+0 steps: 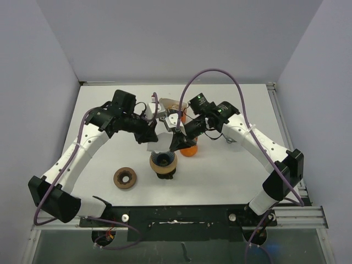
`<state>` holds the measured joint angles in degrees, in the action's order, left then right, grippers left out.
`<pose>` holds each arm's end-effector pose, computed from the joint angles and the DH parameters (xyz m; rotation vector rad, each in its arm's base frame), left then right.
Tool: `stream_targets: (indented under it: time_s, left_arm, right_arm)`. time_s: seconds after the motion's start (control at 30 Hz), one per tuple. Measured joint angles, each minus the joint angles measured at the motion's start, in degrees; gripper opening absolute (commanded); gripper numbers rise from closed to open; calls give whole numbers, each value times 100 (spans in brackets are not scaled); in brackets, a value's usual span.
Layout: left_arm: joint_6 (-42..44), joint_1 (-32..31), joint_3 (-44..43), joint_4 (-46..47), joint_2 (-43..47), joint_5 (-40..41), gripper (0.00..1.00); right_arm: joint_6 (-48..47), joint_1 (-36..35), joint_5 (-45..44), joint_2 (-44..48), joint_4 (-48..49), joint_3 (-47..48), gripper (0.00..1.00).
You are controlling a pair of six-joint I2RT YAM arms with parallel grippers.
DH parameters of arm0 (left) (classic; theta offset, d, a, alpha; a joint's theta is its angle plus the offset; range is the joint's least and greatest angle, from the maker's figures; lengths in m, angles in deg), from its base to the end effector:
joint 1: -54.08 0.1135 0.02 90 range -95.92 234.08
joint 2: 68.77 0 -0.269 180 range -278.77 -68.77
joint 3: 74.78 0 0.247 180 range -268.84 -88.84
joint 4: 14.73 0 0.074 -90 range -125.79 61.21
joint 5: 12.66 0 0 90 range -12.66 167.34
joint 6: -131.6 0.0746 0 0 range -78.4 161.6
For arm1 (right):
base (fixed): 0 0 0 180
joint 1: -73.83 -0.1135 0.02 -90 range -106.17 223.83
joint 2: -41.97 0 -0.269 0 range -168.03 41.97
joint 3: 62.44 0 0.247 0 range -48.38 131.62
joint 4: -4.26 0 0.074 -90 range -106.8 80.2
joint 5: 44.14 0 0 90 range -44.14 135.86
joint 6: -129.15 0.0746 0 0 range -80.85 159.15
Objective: Place the coffee filter in the dripper
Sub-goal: Place the coffee filter in the coffee dripper.
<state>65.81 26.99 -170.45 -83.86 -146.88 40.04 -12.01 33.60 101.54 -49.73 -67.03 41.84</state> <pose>0.2313 -0.1691 0.3468 1.2773 2.0158 -0.8204 0.2116 0.2597 0.3370 -1.8695 1.3529 1.1393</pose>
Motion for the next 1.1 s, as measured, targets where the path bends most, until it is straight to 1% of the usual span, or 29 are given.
stream_targets:
  time_s: [0.2, 0.43, 0.6, 0.7, 0.9, 1.03, 1.1]
  left_arm:
    - [55, 9, 280, -83, 2, 83, 0]
    - [66, 9, 682, -35, 7, 105, 0]
    - [72, 11, 809, 66, 9, 101, 0]
    - [79, 20, 876, 177, 15, 57, 0]
    - [114, 83, 1176, 439, 142, -127, 20]
    - [61, 212, 1292, 684, 284, -271, 40]
    - [22, 275, 1355, 844, 352, -321, 48]
  right_arm:
    - [109, 0, 133, -111, 61, 0, 11]
    - [328, 0, 188, -111, 487, -308, 11]
    - [393, 0, 199, -111, 647, -470, 12]
    - [413, 0, 203, -111, 715, -518, 16]
    - [476, -20, 197, -109, 839, -702, 26]
    - [522, -76, 168, -92, 990, -946, 32]
    - [535, -98, 129, -70, 1045, -1051, 34]
